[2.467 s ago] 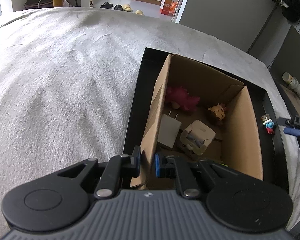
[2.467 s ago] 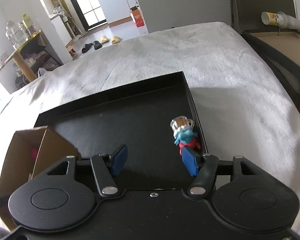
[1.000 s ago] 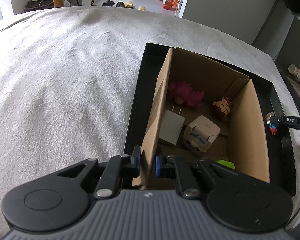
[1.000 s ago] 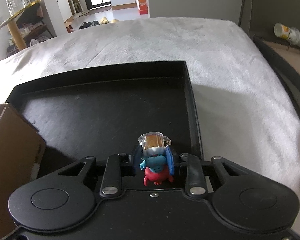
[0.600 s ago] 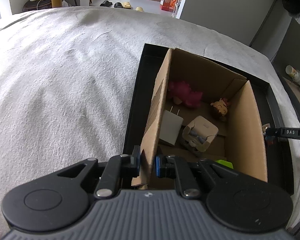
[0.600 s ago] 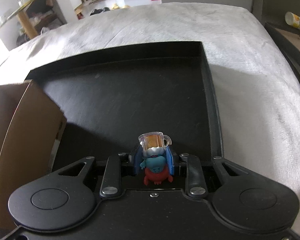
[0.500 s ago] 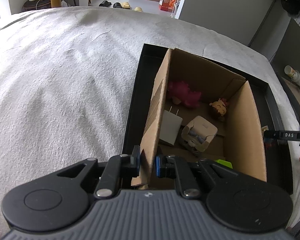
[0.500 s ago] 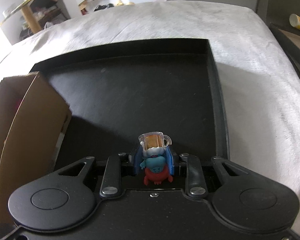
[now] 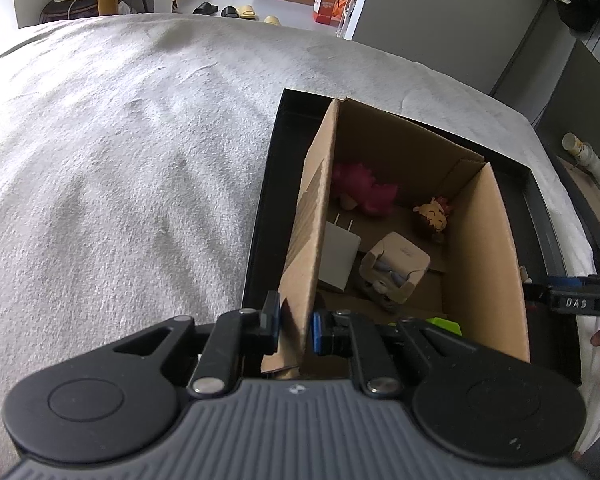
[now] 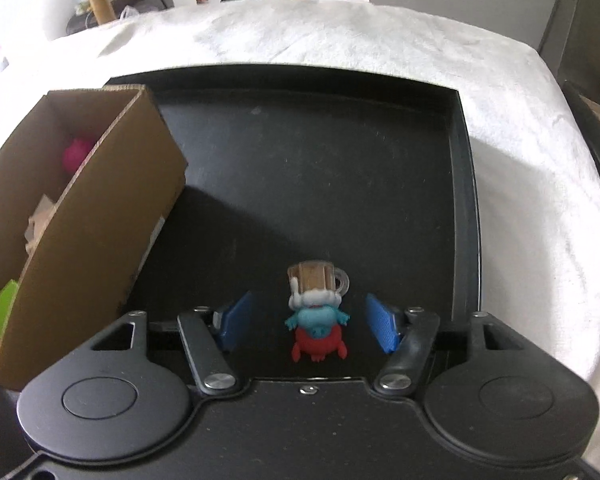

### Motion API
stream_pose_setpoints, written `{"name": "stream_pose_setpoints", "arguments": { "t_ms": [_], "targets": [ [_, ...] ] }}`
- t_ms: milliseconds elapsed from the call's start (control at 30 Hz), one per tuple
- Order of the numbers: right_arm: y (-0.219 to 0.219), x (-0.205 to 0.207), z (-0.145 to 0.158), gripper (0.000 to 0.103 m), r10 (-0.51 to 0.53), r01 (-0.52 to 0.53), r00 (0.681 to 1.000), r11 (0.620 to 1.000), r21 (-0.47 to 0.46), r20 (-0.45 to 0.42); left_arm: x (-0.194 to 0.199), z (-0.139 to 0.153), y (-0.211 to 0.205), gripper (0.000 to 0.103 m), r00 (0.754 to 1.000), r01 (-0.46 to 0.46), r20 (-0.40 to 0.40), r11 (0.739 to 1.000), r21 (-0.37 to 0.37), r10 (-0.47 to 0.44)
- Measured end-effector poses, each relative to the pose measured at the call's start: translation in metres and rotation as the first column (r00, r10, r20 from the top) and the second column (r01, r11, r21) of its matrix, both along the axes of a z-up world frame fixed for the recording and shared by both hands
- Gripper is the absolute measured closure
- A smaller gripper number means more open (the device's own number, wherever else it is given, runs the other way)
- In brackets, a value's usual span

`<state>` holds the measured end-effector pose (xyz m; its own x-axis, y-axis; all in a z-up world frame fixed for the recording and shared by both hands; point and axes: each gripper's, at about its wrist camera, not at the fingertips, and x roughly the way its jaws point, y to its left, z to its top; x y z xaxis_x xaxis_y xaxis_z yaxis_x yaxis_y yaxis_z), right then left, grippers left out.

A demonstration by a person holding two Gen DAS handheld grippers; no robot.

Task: Organize rigid objects
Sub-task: 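Close the right tool on the blue-red figure and lift it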

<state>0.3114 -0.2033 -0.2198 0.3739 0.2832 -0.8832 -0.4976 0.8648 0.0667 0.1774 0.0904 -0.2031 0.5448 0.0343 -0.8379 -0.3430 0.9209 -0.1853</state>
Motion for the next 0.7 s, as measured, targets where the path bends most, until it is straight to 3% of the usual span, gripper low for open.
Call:
{"name": "stream_pose_setpoints", "arguments": {
  "t_ms": [100, 500, 700],
  "targets": [
    [0.002, 0.0, -0.006, 0.04, 0.017, -0.017, 1.0, 0.999, -0.04, -0.003, 0.0, 0.0, 0.0, 0.089, 1.0, 0.0, 0.001, 1.0, -0.001, 0.0],
    [0.01, -0.001, -0.022, 0.042, 0.088, -0.09, 0.996, 0.994, -0.058, -0.033, -0.001, 0.0, 0.001, 0.089, 1.0, 0.0, 0.006, 1.0, -0.01, 0.0],
    [0.011, 0.001, -0.022, 0.054, 0.074, -0.076, 0.997, 0.995, -0.059, -0.029, -0.004, 0.002, 0.001, 0.088, 1.0, 0.008, 0.014, 1.0, -0.017, -0.008]
  ]
}}
